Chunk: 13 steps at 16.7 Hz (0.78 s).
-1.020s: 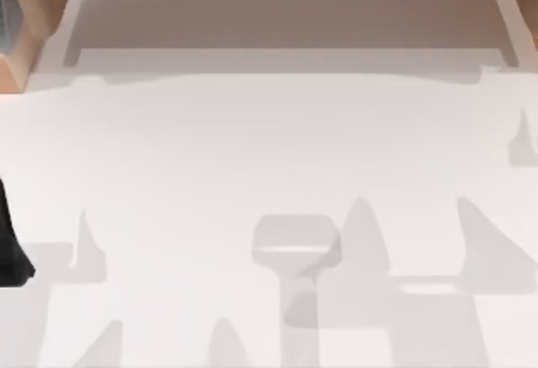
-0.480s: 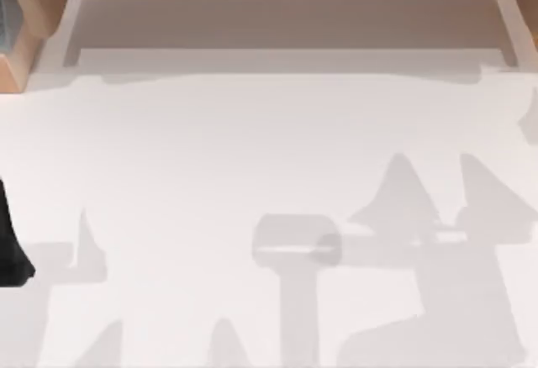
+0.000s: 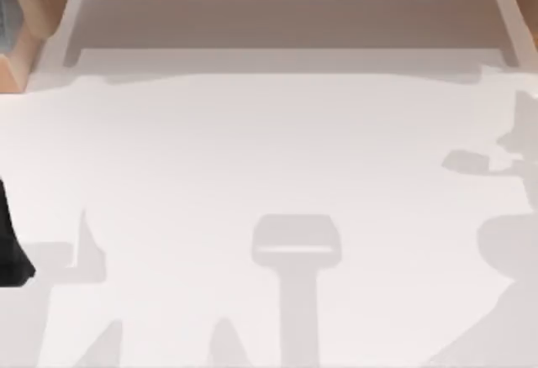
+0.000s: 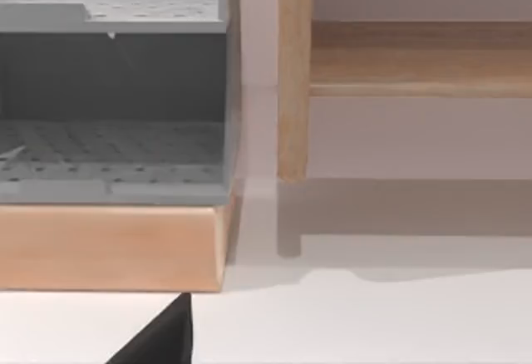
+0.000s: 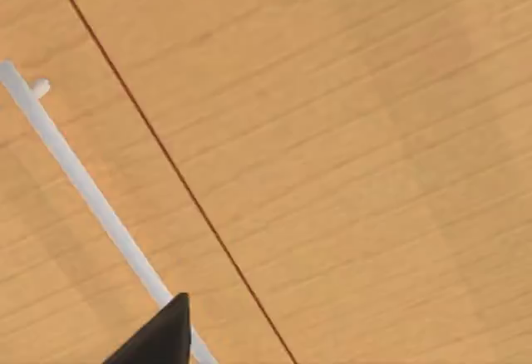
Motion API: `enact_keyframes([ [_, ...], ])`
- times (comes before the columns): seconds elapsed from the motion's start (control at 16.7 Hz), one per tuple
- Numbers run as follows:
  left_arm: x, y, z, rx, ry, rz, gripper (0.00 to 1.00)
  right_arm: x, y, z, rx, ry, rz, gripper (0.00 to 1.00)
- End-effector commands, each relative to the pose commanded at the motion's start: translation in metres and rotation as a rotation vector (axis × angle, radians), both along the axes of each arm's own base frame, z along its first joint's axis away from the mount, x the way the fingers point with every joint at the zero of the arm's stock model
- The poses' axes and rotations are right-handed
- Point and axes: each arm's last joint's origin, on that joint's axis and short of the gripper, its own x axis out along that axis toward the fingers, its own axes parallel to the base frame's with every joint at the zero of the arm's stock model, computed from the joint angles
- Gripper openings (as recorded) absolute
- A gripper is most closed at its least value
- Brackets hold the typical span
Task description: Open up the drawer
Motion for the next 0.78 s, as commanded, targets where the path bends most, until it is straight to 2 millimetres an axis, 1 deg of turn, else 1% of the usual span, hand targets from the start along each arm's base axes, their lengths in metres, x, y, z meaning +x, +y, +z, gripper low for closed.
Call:
enact_keyframes([
  [0.12, 0.0, 0.0, 0.0, 0.0, 0.0, 0.0, 1.0, 0.014, -0.012, -0.022, -0.176, 0.004, 0.003, 1.0],
  [0.24, 0.0, 0.0, 0.0, 0.0, 0.0, 0.0, 1.0, 0.024, -0.021, -0.041, -0.312, 0.004, 0.007, 1.0],
  [0.42, 0.0, 0.0, 0.0, 0.0, 0.0, 0.0, 1.0, 0.033, -0.03, -0.06, -0.437, 0.003, 0.01, 1.0],
  [0.54, 0.0, 0.0, 0.0, 0.0, 0.0, 0.0, 1.0, 0.035, -0.032, -0.066, -0.467, 0.003, 0.011, 1.0],
  [0.78, 0.0, 0.0, 0.0, 0.0, 0.0, 0.0, 1.0, 0.035, -0.029, -0.066, -0.464, 0.005, 0.016, 1.0],
])
